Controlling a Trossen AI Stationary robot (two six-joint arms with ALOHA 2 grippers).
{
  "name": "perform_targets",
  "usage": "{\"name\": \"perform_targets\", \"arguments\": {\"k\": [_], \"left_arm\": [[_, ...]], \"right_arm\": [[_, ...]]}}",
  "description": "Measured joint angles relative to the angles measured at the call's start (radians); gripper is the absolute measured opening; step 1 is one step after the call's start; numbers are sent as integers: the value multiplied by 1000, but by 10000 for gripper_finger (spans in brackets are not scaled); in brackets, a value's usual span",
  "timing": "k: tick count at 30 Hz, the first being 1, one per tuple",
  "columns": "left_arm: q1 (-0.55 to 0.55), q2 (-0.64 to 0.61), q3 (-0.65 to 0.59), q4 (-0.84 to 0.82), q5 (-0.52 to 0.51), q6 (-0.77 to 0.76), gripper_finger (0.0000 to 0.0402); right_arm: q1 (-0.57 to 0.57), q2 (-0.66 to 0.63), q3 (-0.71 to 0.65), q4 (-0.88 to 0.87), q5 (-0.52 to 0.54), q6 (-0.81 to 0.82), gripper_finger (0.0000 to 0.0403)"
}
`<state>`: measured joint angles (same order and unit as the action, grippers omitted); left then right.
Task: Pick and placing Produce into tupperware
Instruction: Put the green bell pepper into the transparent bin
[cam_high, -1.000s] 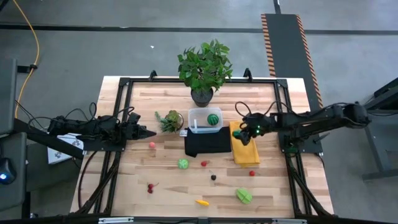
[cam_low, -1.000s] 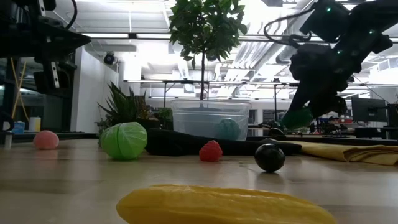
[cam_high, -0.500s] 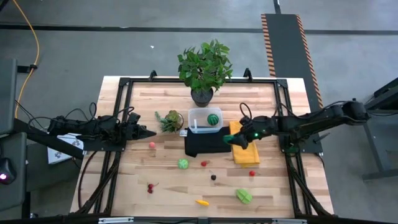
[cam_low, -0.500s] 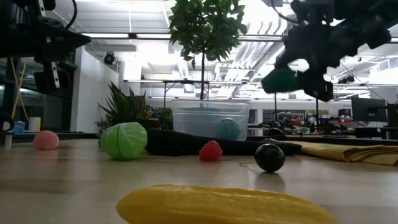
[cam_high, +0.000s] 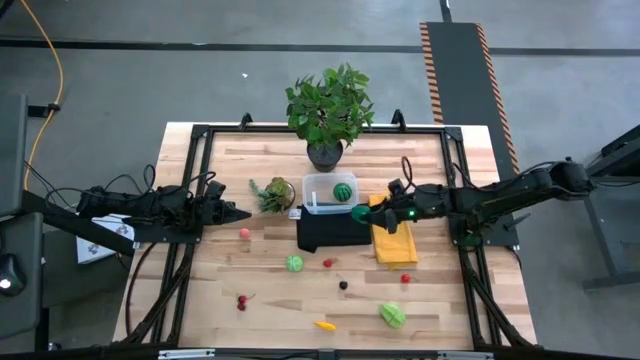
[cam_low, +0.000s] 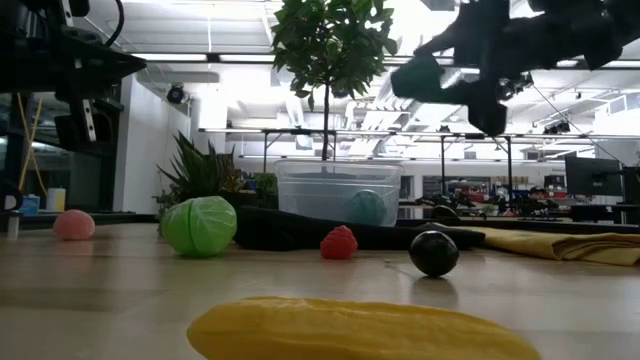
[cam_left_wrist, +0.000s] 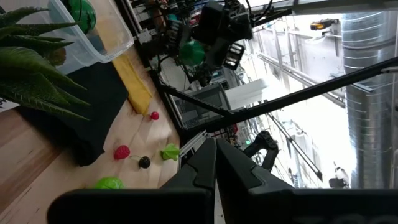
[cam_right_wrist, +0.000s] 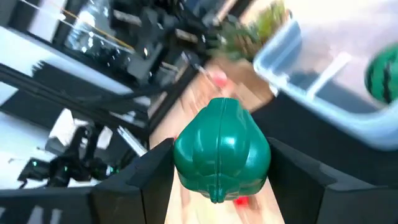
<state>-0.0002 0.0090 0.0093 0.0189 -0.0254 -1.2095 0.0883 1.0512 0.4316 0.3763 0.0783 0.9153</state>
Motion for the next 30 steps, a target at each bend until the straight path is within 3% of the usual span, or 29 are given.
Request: {"name": "perform_targets", "arguments": {"k": [15,30], "left_arm": [[0,0,0,0,0,0,1],[0,0,0,0,0,6,1]], "right_arm": [[-1,0,4,94,264,-210,212],[-3,59,299,-452,346,-340,212]]}}
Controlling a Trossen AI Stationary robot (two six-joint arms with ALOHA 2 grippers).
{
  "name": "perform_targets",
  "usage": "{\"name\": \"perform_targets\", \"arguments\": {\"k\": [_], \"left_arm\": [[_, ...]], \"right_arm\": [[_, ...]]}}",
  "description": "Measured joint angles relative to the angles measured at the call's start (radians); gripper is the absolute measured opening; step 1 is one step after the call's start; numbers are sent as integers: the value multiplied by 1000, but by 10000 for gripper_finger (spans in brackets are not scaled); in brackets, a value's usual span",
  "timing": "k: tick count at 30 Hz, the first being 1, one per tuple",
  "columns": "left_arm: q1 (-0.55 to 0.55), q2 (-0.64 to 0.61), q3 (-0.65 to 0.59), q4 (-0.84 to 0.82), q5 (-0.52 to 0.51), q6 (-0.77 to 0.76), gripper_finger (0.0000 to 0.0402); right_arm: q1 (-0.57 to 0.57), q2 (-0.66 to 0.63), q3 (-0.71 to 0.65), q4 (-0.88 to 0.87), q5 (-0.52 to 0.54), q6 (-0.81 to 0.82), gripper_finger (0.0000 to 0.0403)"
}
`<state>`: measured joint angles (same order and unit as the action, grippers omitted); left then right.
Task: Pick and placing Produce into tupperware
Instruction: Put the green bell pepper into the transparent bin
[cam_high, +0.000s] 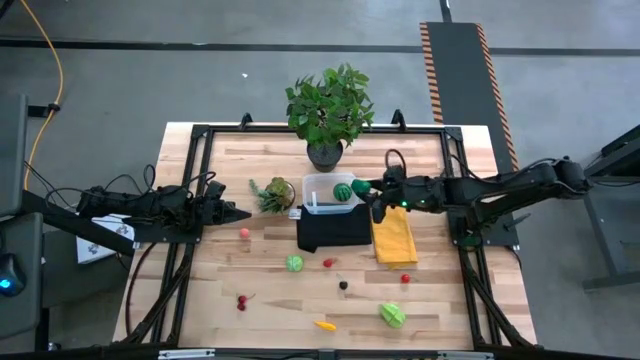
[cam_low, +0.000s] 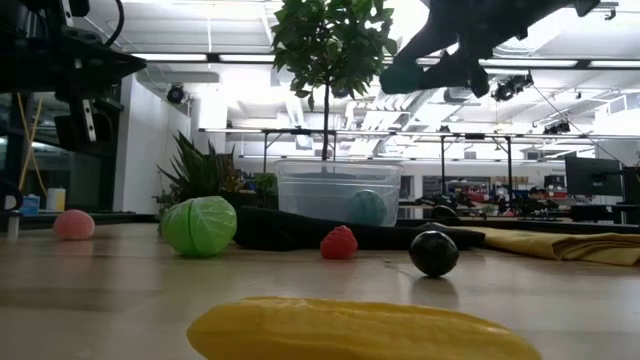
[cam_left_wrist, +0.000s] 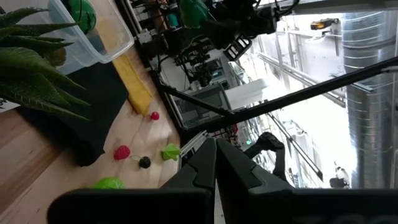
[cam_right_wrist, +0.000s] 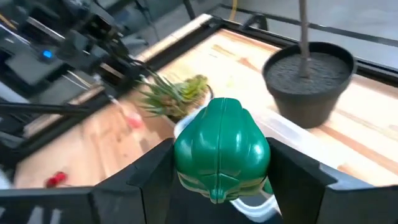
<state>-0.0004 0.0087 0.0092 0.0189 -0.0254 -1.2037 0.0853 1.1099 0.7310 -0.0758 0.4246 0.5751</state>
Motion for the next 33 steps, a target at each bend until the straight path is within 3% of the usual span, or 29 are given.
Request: {"name": "perform_targets", "arguments": {"k": [17,33], "left_arm": [[0,0,0,0,2,21,1],[0,0,0,-6,34,47,1]], "right_arm": [[0,353,295,-271,124,-7,212],[-19,541,388,-258,126,3,212]]}}
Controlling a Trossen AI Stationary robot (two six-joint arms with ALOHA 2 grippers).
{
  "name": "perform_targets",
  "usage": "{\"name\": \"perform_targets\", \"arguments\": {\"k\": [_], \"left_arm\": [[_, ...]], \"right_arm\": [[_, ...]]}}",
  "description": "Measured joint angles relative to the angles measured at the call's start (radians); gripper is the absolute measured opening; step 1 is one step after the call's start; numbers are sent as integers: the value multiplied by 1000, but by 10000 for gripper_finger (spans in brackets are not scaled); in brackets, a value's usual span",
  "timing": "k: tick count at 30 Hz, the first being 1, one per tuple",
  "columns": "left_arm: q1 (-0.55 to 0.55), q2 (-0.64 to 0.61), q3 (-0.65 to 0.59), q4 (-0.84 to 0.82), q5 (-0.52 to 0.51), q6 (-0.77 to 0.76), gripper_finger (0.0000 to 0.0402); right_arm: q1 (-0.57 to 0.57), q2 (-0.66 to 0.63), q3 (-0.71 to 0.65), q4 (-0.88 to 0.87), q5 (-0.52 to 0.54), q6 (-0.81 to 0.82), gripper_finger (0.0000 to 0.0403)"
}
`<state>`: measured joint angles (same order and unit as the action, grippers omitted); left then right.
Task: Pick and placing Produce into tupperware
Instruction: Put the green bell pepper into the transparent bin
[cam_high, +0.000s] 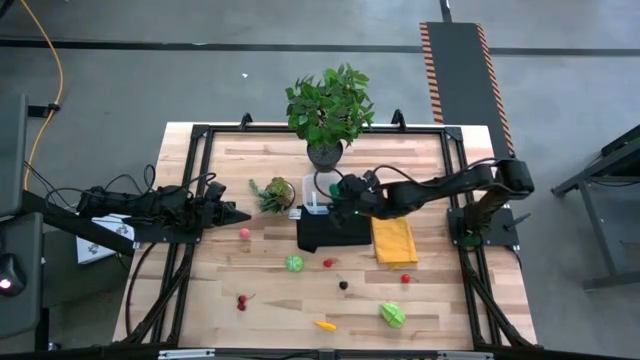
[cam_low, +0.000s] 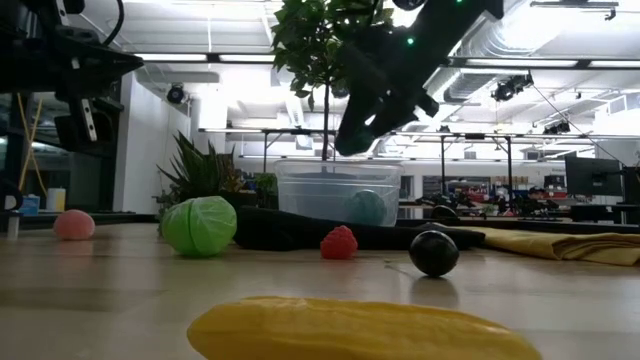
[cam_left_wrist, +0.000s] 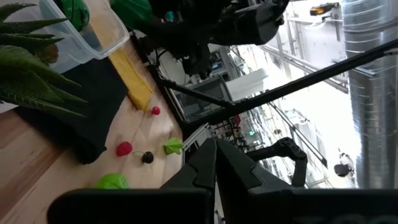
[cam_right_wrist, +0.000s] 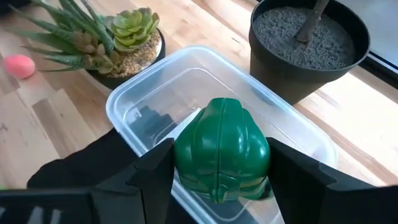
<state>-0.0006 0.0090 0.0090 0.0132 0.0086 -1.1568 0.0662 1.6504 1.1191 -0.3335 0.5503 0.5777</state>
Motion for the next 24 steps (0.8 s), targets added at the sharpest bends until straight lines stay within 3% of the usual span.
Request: {"name": "perform_targets", "arguments": {"k": [24], "left_arm": [[0,6,0,-1,14,1,1]], "right_arm": [[-67,104,1,184,-75,-37,212]]}}
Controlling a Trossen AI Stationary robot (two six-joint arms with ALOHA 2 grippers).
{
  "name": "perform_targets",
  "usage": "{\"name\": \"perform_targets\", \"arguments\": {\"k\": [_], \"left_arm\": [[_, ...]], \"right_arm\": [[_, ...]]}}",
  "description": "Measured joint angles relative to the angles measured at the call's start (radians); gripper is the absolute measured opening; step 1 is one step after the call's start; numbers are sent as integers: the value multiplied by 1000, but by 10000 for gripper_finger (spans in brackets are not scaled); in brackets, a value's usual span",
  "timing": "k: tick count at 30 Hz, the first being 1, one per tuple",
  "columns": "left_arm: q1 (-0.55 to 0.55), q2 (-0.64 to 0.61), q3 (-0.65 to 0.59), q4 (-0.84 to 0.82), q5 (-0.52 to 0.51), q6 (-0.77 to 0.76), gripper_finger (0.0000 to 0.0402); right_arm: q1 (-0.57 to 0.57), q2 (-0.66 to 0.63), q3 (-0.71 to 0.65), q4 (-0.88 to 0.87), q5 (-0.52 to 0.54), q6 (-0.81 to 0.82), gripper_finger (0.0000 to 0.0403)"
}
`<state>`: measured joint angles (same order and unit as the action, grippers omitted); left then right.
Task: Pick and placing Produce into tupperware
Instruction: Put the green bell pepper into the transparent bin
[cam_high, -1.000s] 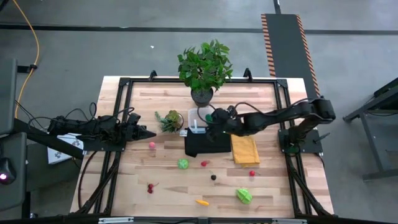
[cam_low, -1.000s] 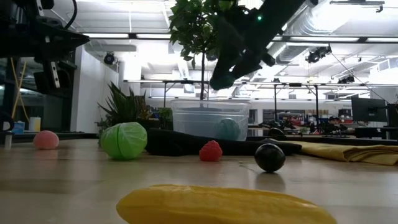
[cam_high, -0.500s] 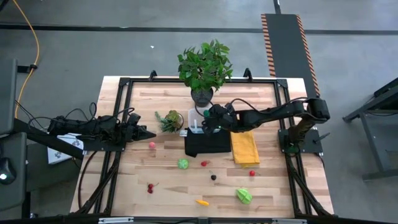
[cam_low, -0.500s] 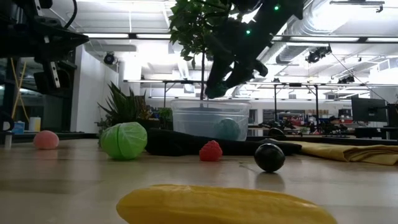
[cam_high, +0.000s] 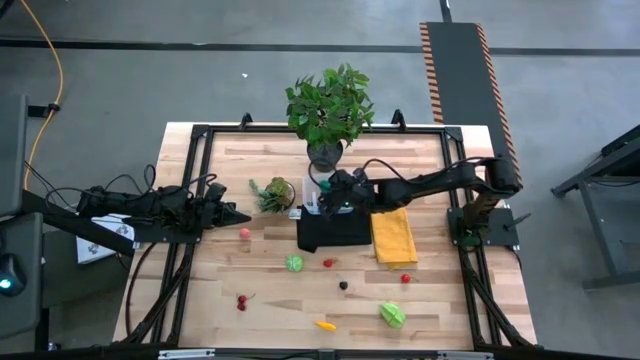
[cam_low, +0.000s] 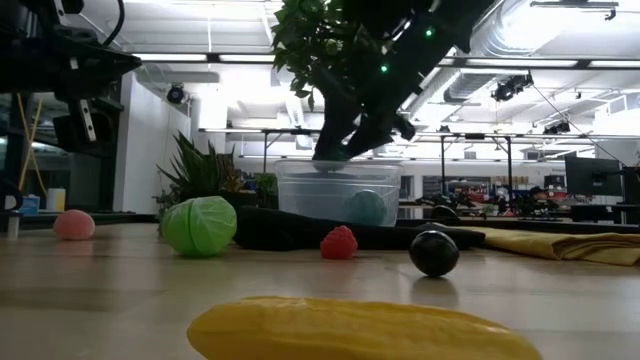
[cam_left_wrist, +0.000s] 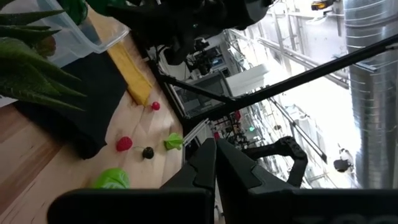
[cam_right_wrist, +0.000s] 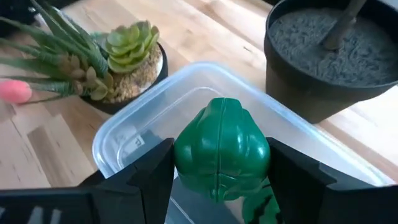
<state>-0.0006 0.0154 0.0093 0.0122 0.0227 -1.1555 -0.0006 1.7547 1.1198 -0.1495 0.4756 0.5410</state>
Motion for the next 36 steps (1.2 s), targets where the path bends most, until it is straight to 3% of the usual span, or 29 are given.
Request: {"name": "perform_targets", "arguments": {"k": [26,36], "left_arm": [[0,0,0,2,4,3,1],[0,0,0,2,3,9,1]], "right_arm": [[-22,24,0,46,-55,1,213],[-22,24,0,58,-60,-3,258]]}}
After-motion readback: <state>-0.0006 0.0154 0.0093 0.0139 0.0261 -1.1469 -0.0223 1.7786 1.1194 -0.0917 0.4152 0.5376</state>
